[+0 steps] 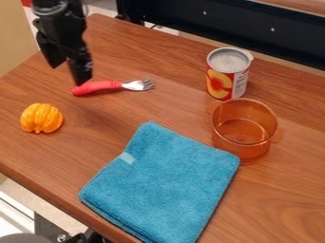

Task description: Move the orange pumpkin in the orange pot.

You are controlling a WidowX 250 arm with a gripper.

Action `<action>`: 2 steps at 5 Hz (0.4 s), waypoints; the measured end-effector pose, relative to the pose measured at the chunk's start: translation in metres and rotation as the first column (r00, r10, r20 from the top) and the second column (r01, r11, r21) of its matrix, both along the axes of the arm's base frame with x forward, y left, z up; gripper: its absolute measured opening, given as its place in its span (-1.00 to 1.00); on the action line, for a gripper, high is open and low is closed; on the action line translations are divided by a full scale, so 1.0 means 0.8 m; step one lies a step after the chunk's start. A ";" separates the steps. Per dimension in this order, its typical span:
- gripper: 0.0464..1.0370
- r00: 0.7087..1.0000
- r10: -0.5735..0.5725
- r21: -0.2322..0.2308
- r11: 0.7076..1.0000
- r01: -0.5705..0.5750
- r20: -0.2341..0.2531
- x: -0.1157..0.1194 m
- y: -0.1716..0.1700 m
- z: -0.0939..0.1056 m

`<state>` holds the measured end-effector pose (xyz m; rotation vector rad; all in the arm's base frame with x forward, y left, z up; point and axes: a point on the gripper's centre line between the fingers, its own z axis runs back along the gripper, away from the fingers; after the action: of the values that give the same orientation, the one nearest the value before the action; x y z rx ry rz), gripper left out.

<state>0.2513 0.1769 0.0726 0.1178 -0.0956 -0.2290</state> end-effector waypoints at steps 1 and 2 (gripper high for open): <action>0.93 0.965 -0.243 -0.020 0.970 0.242 -0.096 -0.022 0.030 -0.012; 0.93 0.872 -0.473 -0.037 0.881 0.473 -0.122 -0.043 0.051 -0.017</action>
<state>0.2169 0.2178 0.0594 0.0718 0.0045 -0.7285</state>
